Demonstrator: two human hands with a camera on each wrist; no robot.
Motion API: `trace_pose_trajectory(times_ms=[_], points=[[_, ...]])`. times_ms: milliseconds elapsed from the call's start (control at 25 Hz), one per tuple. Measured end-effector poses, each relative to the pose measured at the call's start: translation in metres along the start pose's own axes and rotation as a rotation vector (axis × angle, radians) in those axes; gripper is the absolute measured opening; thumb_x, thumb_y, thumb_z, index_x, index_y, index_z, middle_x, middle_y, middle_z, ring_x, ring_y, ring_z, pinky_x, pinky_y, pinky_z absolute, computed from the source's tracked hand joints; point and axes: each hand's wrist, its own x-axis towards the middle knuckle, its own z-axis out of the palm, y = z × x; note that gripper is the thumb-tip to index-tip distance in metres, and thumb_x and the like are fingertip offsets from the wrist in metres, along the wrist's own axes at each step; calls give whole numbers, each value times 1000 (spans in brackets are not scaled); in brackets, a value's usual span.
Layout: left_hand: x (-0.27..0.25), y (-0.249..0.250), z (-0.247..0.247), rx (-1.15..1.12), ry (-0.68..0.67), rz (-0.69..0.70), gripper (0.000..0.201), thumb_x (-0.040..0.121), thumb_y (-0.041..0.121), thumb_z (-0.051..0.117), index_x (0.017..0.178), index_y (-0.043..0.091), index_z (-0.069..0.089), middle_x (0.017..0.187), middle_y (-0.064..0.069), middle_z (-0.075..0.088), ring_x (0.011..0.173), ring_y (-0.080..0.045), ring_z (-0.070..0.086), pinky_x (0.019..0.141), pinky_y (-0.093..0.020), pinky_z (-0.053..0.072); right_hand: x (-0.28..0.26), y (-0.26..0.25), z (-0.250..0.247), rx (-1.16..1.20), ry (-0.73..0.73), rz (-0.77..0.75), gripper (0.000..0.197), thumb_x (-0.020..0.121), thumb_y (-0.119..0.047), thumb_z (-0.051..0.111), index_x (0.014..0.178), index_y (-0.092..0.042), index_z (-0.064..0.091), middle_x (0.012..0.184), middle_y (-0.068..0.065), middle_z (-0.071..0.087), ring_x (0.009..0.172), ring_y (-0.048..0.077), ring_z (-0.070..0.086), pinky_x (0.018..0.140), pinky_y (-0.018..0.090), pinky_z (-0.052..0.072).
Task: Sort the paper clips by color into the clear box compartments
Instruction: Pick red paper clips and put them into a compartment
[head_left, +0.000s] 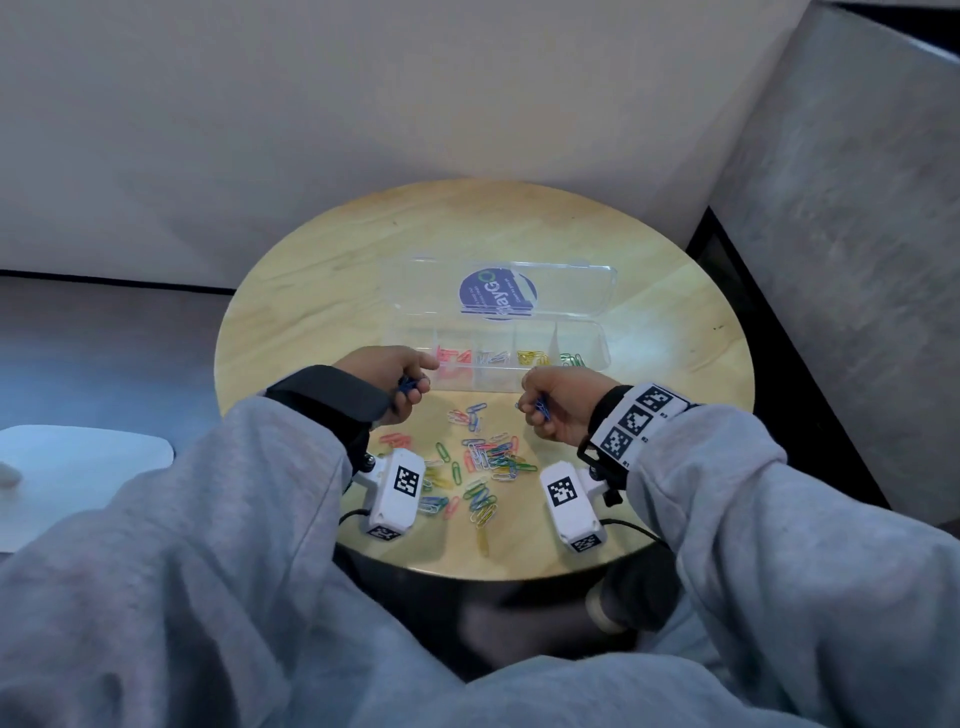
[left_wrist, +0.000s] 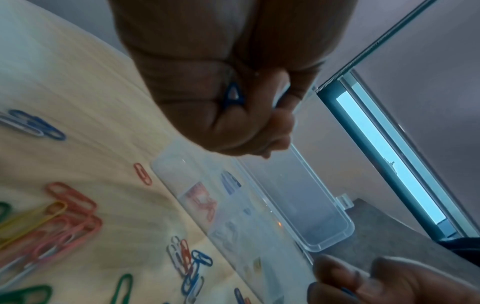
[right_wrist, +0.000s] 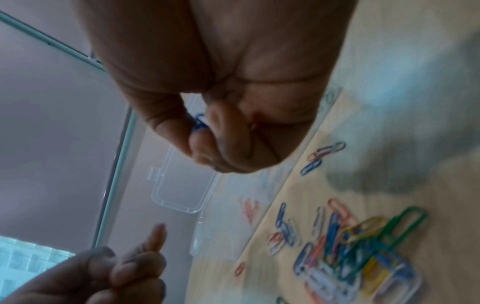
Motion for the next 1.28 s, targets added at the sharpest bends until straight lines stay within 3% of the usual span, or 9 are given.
trace_pose_trajectory(times_ms=[200,360,640,800,880,920,1000,1120,1280], points=[[1,10,-11,-219,5,-10,32,99,22,35,80,5,54,70,-7,45,50,-13,49,38,-13,44,3,-17,19,125,-72,28,27,90,2,28,87,-2,54,69,9,45,39,11,51,38,15,45],[13,24,-26,-314,29,2,40,99,33,35,83,1,54,80,-12,50,71,-19,53,65,-25,52,12,-38,32,312,-98,-9,27,90,-3,29,100,6,52,88,17,51,74,26,56,54,27,58],[40,35,-39,-290,2,-11,49,98,40,37,101,-6,55,101,-16,49,77,-22,55,89,-34,44,36,-69,65,305,-133,6,28,92,-13,29,91,3,52,97,21,49,83,30,53,74,31,49],[54,40,-40,-352,-43,23,66,95,48,38,132,-6,44,95,-14,47,76,-21,50,79,-31,46,53,-79,83,341,-145,7,19,89,-14,31,85,-6,48,84,11,43,71,24,46,66,28,42],[57,40,-38,-373,-63,37,70,94,52,37,135,-5,43,89,-11,46,78,-20,48,72,-27,44,58,-77,83,342,-158,22,31,88,-14,31,105,-4,55,109,7,55,98,32,56,85,29,46],[58,40,-37,-374,-79,42,72,94,54,35,137,-4,42,94,-11,48,86,-20,50,77,-27,45,58,-74,80,330,-153,25,44,89,-14,31,126,-1,51,134,8,50,123,36,49,101,31,42],[60,38,-35,-381,-95,60,72,95,55,32,140,0,40,123,-16,50,119,-25,49,101,-33,41,53,-71,75,309,-148,1,51,91,-12,30,138,6,38,148,19,36,138,33,35,111,35,34],[55,37,-29,-391,-72,118,61,96,50,35,133,2,48,130,-13,50,127,-23,46,110,-34,34,42,-69,62,243,-109,-64,37,92,-6,31,119,3,54,122,19,52,114,27,51,92,31,45],[39,28,-7,-236,-70,171,19,96,29,47,87,15,56,85,-4,56,74,-15,57,70,-23,47,22,-55,33,-72,-4,-79,13,94,-8,44,87,-8,56,82,8,57,71,18,56,65,24,47]])
